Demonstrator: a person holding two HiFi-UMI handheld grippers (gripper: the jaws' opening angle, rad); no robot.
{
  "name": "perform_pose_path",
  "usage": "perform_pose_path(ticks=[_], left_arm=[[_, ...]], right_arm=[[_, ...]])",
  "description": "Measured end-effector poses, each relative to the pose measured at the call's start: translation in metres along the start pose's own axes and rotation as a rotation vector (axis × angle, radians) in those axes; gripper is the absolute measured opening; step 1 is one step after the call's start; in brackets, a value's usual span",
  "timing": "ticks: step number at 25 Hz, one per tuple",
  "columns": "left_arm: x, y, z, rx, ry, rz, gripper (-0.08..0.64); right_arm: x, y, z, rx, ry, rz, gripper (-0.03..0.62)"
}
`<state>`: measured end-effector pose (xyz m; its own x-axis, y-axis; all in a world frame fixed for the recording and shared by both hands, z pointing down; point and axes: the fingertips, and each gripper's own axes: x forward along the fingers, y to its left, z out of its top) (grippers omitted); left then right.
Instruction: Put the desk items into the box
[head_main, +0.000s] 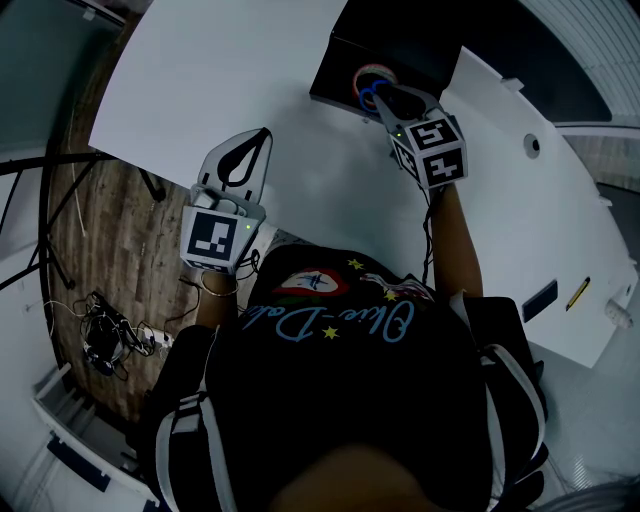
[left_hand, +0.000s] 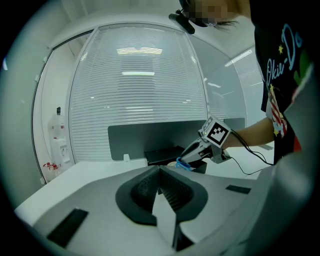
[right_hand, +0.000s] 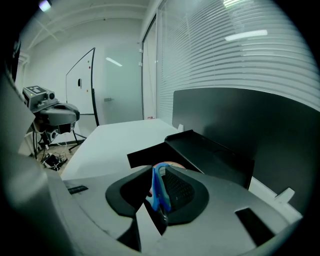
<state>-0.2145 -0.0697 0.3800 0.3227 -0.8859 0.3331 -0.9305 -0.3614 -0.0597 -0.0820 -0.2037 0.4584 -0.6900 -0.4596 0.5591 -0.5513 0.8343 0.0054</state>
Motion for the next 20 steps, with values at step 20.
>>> perform_pose_path(ticks=[20], left_arm=[[-0.004, -0.006, 0.005, 0.023, -0.017, -0.016, 0.000]], right_arm=[[-0.023, -0.003, 0.012, 0.034, -0.079, -0.036, 0.006]])
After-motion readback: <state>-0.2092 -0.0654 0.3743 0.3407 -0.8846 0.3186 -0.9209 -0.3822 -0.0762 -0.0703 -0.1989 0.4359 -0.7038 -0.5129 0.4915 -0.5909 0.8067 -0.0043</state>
